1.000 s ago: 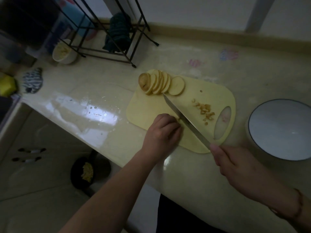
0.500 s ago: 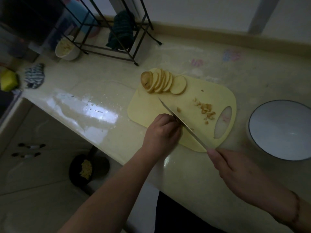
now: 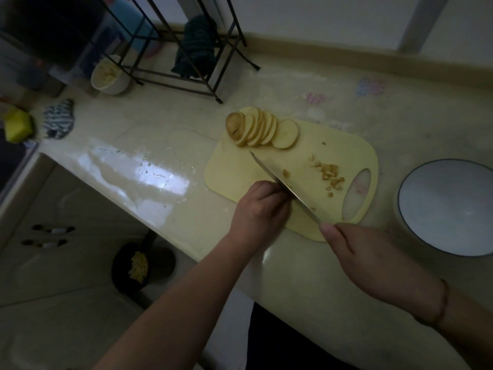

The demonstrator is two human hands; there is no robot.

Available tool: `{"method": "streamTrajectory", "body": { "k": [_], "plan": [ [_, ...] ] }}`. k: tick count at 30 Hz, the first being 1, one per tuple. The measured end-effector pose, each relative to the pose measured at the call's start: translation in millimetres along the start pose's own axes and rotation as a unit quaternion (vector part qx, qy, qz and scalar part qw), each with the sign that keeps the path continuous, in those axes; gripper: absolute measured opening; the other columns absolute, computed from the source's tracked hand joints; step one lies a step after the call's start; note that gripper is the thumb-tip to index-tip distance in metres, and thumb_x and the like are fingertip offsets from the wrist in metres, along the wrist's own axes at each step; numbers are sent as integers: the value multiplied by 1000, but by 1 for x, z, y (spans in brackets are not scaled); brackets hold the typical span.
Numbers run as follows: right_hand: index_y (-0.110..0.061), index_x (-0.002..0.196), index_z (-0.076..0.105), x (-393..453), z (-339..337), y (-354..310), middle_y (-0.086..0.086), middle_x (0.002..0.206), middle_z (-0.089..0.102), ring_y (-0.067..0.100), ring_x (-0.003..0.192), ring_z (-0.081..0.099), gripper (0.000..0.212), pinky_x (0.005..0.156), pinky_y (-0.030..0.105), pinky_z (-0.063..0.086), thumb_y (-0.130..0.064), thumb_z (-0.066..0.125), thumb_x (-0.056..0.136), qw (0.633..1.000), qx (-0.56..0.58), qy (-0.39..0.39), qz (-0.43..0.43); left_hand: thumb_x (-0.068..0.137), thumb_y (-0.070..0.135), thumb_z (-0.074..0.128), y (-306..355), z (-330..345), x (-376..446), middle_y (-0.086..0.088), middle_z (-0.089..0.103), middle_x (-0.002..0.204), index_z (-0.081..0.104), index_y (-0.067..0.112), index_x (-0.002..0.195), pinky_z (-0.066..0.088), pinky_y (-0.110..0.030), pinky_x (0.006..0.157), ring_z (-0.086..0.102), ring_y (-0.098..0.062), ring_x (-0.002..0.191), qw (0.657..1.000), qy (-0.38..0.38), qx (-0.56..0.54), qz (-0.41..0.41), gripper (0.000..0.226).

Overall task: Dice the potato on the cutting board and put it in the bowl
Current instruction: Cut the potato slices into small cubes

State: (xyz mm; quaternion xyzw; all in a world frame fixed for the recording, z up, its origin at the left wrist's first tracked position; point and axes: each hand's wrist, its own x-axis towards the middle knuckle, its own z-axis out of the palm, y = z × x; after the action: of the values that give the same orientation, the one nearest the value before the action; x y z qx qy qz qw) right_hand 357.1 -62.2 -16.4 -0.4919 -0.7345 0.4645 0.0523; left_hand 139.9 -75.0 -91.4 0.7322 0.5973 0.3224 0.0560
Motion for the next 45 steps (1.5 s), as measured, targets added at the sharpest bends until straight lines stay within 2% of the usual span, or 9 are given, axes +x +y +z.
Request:
{"method": "streamTrajectory", "body": {
  "k": [6,11,17,22,29,33,35,40,45],
  "plan": [
    [-10,67,50,0,-10,13,2,57,50,8,50,44,62,56,30,39,-61,22,90,999,33,-20,18,90,10,66,-6,0,2,-14,71,96,76,-1,90,52,-34,77,64,-29,86,999,-22,13,26,15],
    [-11,65,46,-8,-17,14,-3,51,39,6,43,35,56,50,25,31,-56,27,92,994,94,-34,48,89,11,67,-5,1,2,-14,70,93,74,-1,87,51,-33,75,62,-25,85,1000,-22,7,19,14],
    [-11,64,44,-8,-16,10,-1,53,43,5,42,38,56,53,26,33,-57,27,91,995,80,-42,49,87,16,68,-3,1,4,-15,69,98,76,0,89,51,-33,79,61,-25,90,999,25,-21,-43,17],
    [-4,66,46,-9,-14,11,1,53,43,7,45,39,65,54,30,37,-61,24,89,996,68,-41,43,88,17,65,-3,4,10,-10,74,95,78,3,93,49,-32,82,63,-24,88,1000,-11,-4,-25,20],
    [-11,68,47,0,-15,9,0,56,43,4,43,38,55,52,25,31,-54,25,95,993,93,-47,53,86,14,62,-2,6,14,-9,74,93,78,3,90,47,-27,80,57,-16,90,1000,-12,-4,-22,20],
    [-11,66,48,-2,-18,16,-4,52,41,4,41,36,57,50,22,29,-56,26,94,992,107,-36,60,89,22,65,-9,-1,16,3,76,97,79,13,91,48,-29,70,56,-17,80,998,-38,47,17,17],
    [-14,63,45,-6,-21,21,-5,49,40,4,40,36,57,49,22,29,-59,26,92,990,117,-27,72,88,26,64,-8,-3,17,8,75,100,79,18,91,50,-27,64,59,-17,76,996,-46,71,5,18],
    [-11,61,46,-14,-16,23,-1,48,42,5,40,38,58,50,25,31,-58,29,90,989,132,5,71,85,18,60,4,2,20,-3,73,97,77,5,89,56,-32,70,67,-18,83,997,-53,-11,-46,21],
    [-4,62,48,-18,-8,22,10,53,51,12,46,47,68,54,37,40,-62,27,90,991,110,62,45,80,4,73,14,20,37,-7,74,98,77,4,93,58,-32,75,70,-22,87,995,-63,-19,-82,13]
  ]
}}
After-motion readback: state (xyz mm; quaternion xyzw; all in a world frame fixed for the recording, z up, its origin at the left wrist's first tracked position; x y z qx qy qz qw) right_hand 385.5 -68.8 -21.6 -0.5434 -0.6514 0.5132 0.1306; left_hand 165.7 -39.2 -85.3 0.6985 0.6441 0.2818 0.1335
